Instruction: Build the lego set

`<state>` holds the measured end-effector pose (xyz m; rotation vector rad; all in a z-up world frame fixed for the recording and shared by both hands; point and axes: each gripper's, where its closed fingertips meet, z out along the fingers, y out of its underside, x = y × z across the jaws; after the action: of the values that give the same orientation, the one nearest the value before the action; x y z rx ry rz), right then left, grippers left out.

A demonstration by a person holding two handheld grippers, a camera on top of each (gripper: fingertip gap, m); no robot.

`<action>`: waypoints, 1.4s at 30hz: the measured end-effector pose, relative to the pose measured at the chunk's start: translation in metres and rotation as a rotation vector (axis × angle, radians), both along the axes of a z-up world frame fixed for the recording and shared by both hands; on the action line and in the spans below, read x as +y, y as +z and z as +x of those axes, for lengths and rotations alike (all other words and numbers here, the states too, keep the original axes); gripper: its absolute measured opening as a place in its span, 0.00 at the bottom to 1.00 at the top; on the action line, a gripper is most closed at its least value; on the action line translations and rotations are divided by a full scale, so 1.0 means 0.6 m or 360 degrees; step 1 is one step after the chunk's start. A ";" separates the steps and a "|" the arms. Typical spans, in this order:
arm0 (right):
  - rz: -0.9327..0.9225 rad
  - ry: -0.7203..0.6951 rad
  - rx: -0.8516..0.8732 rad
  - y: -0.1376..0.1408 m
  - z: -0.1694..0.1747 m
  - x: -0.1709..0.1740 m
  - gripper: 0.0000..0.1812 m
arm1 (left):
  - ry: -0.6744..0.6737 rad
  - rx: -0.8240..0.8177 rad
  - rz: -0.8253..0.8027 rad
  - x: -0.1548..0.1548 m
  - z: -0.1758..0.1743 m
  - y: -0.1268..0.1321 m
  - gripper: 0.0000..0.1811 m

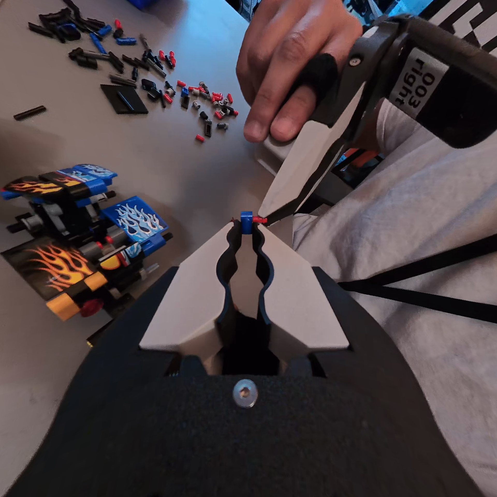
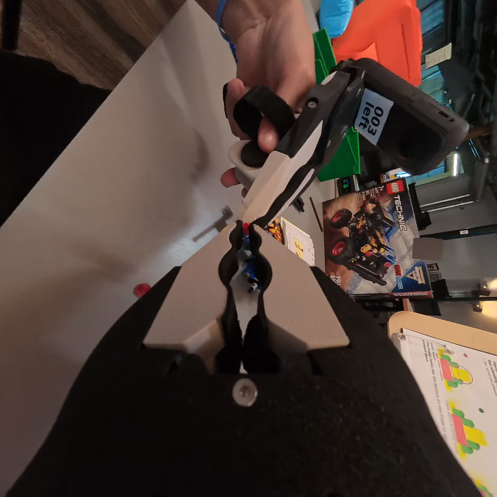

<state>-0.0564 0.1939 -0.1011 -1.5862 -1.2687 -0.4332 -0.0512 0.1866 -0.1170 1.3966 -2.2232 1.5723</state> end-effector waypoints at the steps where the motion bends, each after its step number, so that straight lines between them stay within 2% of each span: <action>1: 0.0002 -0.0002 0.0040 -0.001 0.000 -0.001 0.02 | -0.0001 0.0002 -0.0001 0.000 -0.001 0.000 0.03; 18: 0.0104 -0.0029 0.0022 -0.015 0.008 -0.001 0.02 | 0.0017 0.0020 0.0018 -0.002 0.001 -0.015 0.03; 28: 0.0152 0.0172 0.0238 0.004 -0.014 -0.020 0.02 | -0.0202 0.0022 -0.0190 -0.022 -0.024 0.004 0.03; 33: 0.0175 0.0229 0.0217 0.001 -0.025 -0.024 0.02 | -0.0307 0.0071 -0.0227 -0.028 -0.034 0.000 0.03; 42: 0.0215 0.0226 0.0107 -0.010 -0.022 -0.023 0.02 | -0.0289 0.0132 -0.0297 -0.027 -0.035 -0.005 0.03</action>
<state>-0.0699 0.1800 -0.1069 -1.3770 -1.2645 -0.3655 -0.0721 0.1703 -0.1202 1.1535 -2.0324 1.5818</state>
